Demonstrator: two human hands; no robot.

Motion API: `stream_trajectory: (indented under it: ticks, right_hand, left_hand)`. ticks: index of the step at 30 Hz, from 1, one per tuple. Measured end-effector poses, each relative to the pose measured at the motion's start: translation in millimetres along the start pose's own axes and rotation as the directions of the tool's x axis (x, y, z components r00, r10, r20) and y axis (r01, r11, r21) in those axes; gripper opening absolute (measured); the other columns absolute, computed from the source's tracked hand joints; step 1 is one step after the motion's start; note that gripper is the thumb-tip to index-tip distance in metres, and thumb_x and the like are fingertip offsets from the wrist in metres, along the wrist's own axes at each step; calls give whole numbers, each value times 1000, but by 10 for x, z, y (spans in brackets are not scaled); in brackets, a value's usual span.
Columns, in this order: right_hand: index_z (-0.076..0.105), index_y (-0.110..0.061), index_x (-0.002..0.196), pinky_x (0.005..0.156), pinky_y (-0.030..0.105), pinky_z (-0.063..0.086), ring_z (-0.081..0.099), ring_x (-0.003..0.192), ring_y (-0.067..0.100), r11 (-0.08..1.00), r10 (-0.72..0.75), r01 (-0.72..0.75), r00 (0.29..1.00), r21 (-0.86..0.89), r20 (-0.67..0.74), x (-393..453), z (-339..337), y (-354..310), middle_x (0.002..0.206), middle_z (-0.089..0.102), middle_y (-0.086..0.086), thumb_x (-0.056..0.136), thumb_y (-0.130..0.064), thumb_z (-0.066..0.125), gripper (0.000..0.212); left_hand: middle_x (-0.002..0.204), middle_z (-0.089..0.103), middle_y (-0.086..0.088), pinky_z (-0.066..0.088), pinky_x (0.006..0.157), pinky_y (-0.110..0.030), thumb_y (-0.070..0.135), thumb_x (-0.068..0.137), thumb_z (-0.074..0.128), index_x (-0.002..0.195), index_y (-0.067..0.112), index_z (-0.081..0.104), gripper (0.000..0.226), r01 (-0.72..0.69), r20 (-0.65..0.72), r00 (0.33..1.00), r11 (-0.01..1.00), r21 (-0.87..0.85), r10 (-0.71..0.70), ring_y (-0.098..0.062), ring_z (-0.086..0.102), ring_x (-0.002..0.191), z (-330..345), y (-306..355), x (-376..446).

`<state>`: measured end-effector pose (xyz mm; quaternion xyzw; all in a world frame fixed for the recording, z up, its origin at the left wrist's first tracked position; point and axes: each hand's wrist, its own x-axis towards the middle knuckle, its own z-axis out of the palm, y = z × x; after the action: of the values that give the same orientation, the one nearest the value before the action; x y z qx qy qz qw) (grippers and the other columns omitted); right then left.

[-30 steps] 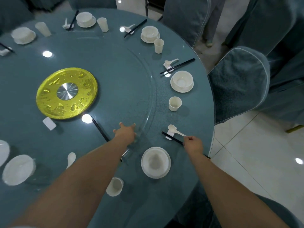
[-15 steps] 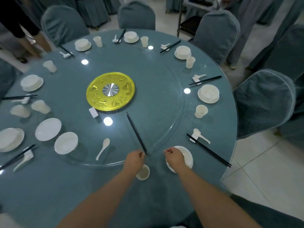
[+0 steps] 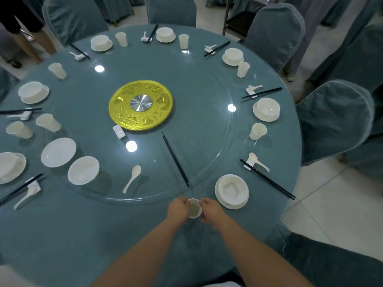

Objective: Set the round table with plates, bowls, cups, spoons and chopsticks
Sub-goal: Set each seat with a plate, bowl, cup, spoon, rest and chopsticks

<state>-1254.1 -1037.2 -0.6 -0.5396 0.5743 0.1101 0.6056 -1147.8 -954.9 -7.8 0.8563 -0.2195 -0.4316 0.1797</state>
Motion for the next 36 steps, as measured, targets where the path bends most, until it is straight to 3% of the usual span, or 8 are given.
stream_trajectory:
  ticks: [5,8,11,14,18,23,31,36]
  right_hand:
    - [55,-24,76,58,26,50,59,65,23,998,-27,24,998,-57,-53,-12,-173,10,86,60,7,96,-25,46,22]
    - [53,-16,66,69,35,50,65,80,35,995,-65,44,967,-90,-246,9,-368,-13,80,66,15,96,-26,44,33]
    - [51,-15,63,76,33,46,56,79,30,999,-47,38,896,-28,-441,59,-669,-37,77,61,9,97,-29,44,38]
    - [65,-8,85,77,31,42,59,92,32,997,30,12,866,82,-499,197,-1004,46,95,65,13,98,-26,44,31]
    - [64,-6,112,89,33,46,60,109,33,985,146,-87,876,146,-460,303,-1297,224,118,64,16,97,-23,43,31]
    - [62,-11,106,92,42,53,61,94,29,981,170,-131,937,144,-306,362,-1416,411,111,65,19,96,-28,43,28]
    - [66,-9,105,87,42,54,63,100,34,976,173,-113,922,187,-346,378,-1472,476,105,66,16,95,-25,42,30]
    - [62,-8,85,72,32,44,55,82,25,981,145,-81,910,178,-388,322,-1497,599,87,60,10,94,-20,42,25]
  left_hand:
    - [107,69,-17,49,82,-32,23,102,38,105,6,68,34,-38,-29,999,997,73,40,-33,64,101,53,75,53]
    - [98,68,-16,38,71,-29,21,101,38,91,5,63,32,-72,-134,987,992,100,85,-31,62,96,-1,212,113]
    - [88,66,-17,37,68,-32,19,101,37,82,7,58,31,-170,-171,965,971,167,199,-33,61,87,-30,491,227]
    - [92,67,-19,41,72,-33,21,101,35,80,7,57,33,-216,-121,962,955,203,243,-32,60,84,57,834,401]
    - [116,64,-21,43,88,-34,21,102,35,108,0,63,35,-194,33,981,952,235,192,-36,59,109,272,1185,607]
    - [126,60,-19,42,98,-36,25,104,30,119,4,59,39,-145,171,979,965,217,108,-34,55,117,510,1344,718]
    - [118,64,-17,44,91,-34,24,102,32,114,6,61,37,-142,148,982,974,174,117,-33,58,110,685,1383,675]
    - [117,64,-14,44,92,-34,25,102,32,113,7,61,36,-161,212,969,974,157,126,-31,58,110,766,1368,584]
